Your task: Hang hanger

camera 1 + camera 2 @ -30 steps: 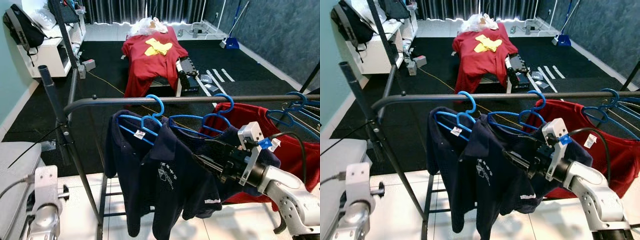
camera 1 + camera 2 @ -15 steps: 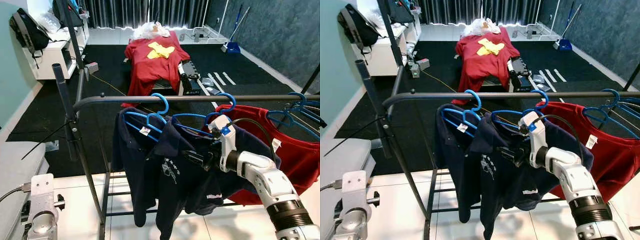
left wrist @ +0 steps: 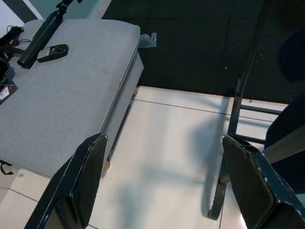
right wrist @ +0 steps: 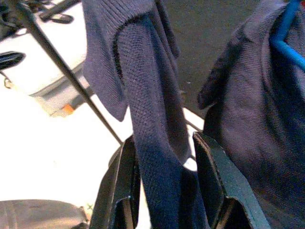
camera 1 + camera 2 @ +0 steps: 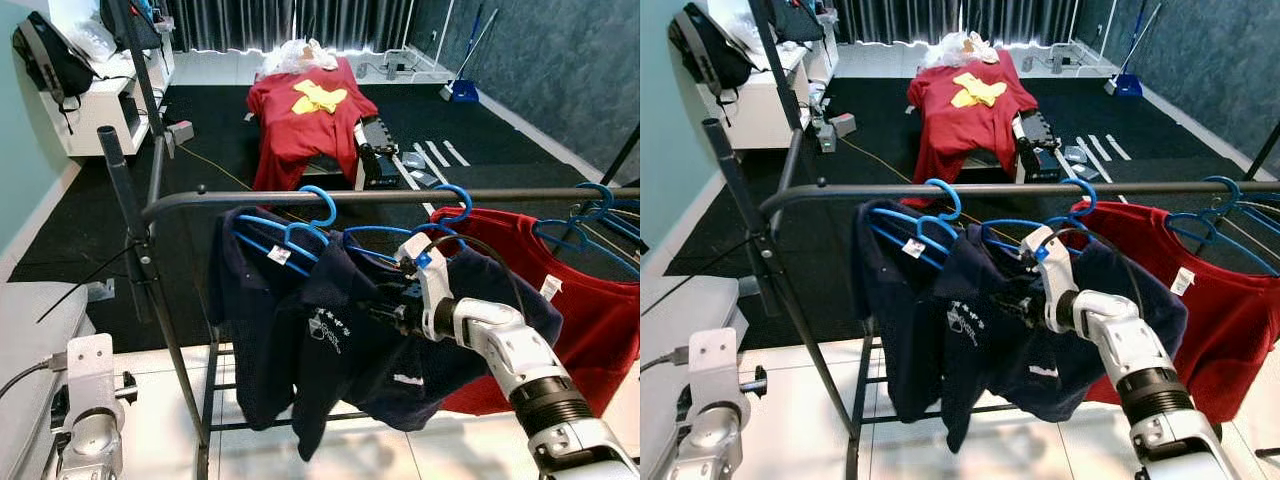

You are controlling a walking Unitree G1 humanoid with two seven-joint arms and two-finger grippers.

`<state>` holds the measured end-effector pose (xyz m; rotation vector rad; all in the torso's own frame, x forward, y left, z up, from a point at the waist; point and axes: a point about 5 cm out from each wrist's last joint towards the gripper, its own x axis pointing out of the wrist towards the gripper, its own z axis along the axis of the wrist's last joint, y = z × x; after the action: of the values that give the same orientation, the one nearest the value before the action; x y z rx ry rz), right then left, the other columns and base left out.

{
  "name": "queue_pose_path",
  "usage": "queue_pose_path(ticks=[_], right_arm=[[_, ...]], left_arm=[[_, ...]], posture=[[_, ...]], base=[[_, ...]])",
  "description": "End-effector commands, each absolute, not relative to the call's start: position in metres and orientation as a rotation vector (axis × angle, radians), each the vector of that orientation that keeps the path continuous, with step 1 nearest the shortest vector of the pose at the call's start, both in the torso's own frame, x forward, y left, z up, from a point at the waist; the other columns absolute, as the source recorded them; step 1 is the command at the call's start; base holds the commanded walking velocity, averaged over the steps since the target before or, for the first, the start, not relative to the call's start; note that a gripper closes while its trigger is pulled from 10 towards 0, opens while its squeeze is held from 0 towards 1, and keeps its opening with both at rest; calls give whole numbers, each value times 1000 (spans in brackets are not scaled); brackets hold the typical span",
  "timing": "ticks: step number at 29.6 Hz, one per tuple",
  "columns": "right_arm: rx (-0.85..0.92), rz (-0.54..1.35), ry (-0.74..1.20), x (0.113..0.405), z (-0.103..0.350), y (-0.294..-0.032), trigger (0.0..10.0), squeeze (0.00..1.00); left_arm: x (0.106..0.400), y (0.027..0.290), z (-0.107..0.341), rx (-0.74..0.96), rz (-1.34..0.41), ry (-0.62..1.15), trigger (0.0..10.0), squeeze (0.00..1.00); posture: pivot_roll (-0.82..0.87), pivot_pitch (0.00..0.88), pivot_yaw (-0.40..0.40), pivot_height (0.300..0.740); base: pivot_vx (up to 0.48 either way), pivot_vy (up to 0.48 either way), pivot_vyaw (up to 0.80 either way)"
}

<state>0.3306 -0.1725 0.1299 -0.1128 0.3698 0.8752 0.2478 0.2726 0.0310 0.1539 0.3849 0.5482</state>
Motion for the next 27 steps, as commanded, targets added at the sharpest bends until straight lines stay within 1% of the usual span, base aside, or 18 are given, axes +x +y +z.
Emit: queue_pose_path(ticks=[1,3,7,9,16,17,18,19,20,21,23,24,25,26,27], right_arm=[[-125,959,369,323,129,-168,0,0],[-163,927,366,327,127,-173,0,0],[-163,904,319,332,133,-177,0,0],[-137,923,250,332,145,-178,0,0],[-102,978,135,325,170,-181,0,0],[-86,1000,89,319,181,-183,0,0],[-86,1000,89,319,181,-183,0,0],[-54,1031,28,309,196,-185,0,0],[-54,1031,28,309,196,-185,0,0],[-42,1067,-9,298,206,-186,0,0],[-42,1067,-9,298,206,-186,0,0],[-48,1102,-17,286,210,-186,0,0],[-74,1133,21,272,205,-188,0,0],[-74,1133,21,272,205,-188,0,0],[-98,1159,96,253,193,-192,0,0]], left_arm=[[250,268,33,140,538,381,10000,0],[254,266,36,133,530,364,10000,0],[258,263,41,122,509,344,10000,0],[262,259,46,113,470,319,10000,0],[269,255,53,121,419,292,10000,0],[270,256,55,129,417,294,10000,0],[270,256,55,129,417,294,10000,0],[271,257,56,143,405,298,10000,0],[271,257,56,143,405,298,10000,0],[271,257,57,144,392,286,10000,0],[271,257,57,144,392,286,10000,0],[269,257,55,150,376,302,10000,0],[266,257,51,150,372,324,10000,0],[266,257,51,150,372,324,10000,0],[259,261,43,153,371,360,10000,0]], posture=[[71,69,-40,740],[69,67,-40,740],[70,66,-41,740],[70,65,-41,740],[68,65,-39,740],[68,65,-39,740],[68,65,-39,740],[63,60,-39,740],[63,60,-39,740],[60,59,-38,740],[60,59,-38,740],[53,57,-35,740],[47,51,-32,740],[47,51,-32,740],[41,48,-27,740]], base=[[0,0,0],[0,0,0],[0,0,0],[0,0,0],[0,0,0],[0,0,0],[0,0,0],[0,0,0],[0,0,0],[0,0,0],[0,0,0],[0,0,0],[-480,0,0],[-480,0,0],[-480,0,0]])
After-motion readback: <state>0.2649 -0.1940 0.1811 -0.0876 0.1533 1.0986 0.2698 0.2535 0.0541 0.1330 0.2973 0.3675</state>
